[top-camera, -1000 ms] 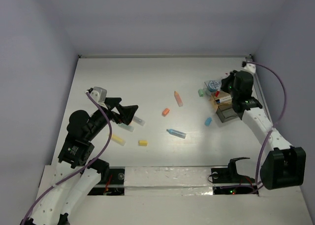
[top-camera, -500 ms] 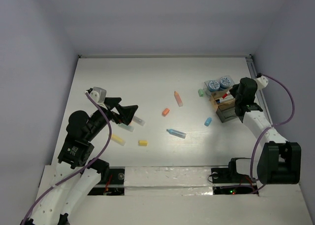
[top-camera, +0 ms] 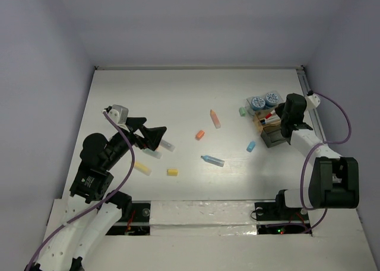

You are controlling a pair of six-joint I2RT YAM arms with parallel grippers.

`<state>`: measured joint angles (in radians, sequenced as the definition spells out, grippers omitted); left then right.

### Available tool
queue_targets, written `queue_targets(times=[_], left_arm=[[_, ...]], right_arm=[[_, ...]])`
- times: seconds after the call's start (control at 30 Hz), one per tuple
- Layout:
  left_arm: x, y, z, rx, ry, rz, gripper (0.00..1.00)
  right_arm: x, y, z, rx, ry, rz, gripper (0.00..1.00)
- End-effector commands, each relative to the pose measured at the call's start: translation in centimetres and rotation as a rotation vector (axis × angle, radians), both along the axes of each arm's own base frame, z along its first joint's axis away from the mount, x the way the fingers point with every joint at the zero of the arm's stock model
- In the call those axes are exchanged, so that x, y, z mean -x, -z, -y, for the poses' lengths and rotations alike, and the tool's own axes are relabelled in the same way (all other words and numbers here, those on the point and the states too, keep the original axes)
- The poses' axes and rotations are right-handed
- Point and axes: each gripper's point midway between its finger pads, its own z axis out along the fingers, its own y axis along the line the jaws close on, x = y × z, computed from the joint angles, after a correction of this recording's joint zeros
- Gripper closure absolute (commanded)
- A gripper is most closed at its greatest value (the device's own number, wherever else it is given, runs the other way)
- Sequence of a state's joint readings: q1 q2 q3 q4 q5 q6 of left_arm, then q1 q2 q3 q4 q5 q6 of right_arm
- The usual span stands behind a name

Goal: Sort the stationery into containers
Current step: Place the pen in the storage box.

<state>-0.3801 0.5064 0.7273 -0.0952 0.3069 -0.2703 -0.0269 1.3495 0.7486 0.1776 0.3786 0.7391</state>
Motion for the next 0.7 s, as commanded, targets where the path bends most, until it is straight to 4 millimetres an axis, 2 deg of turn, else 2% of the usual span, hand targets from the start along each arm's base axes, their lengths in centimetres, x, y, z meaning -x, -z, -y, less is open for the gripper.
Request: queue_targets(times=[0.0, 0.1, 0.23, 0.27, 0.4, 0.43, 0.5, 0.53, 0.57, 0.6, 0.67], left_arm=[[0.2, -1.6, 0.2, 0.016, 0.014, 0.064, 0.01], [0.2, -1.6, 0.2, 0.014, 0.014, 0.065, 0.01], [0.2, -1.5, 0.2, 0.014, 0.014, 0.064, 0.01], [0.2, -1.5, 0.2, 0.015, 0.012, 0.061, 0.01], [0.2, -1.5, 0.2, 0.015, 0.014, 0.061, 0.01], [0.2, -1.6, 0.2, 0.015, 0.012, 0.063, 0.01], [0.1, -1.5, 0.2, 0.015, 0.012, 0.061, 0.01], [0.1, -1.5, 0.2, 0.015, 0.012, 0.061, 0.01], [0.1, -1.5, 0.2, 0.015, 0.011, 0.061, 0.01], [0.1, -1.5, 0.1, 0.015, 0.009, 0.061, 0.01], [-0.1, -1.5, 0.0, 0.015, -0.003, 0.057, 0.01]], right_arm=[[-0.7, -0.5, 0.2, -0.016, 0.008, 0.060, 0.81], [-0.5, 0.6, -0.3, -0.030, -0.016, 0.043, 0.75], [-0.2, 0.9, -0.6, -0.037, -0.032, 0.043, 0.68], [0.0, 0.9, -0.6, -0.033, -0.035, 0.043, 0.60], [0.1, -0.9, -1.0, -0.002, -0.079, 0.067, 0.49], [0.1, -2.2, -1.1, 0.028, -0.101, 0.087, 0.46], [0.0, -3.3, -2.4, 0.041, -0.192, 0.097, 0.44], [0.2, -4.5, -3.0, 0.052, -0.236, 0.119, 0.44], [0.3, -5.4, -4.8, 0.065, -0.335, 0.133, 0.44], [0.6, -5.6, -5.5, 0.069, -0.385, 0.129, 0.44], [1.6, -7.2, -10.0, 0.093, -0.592, 0.151, 0.45]])
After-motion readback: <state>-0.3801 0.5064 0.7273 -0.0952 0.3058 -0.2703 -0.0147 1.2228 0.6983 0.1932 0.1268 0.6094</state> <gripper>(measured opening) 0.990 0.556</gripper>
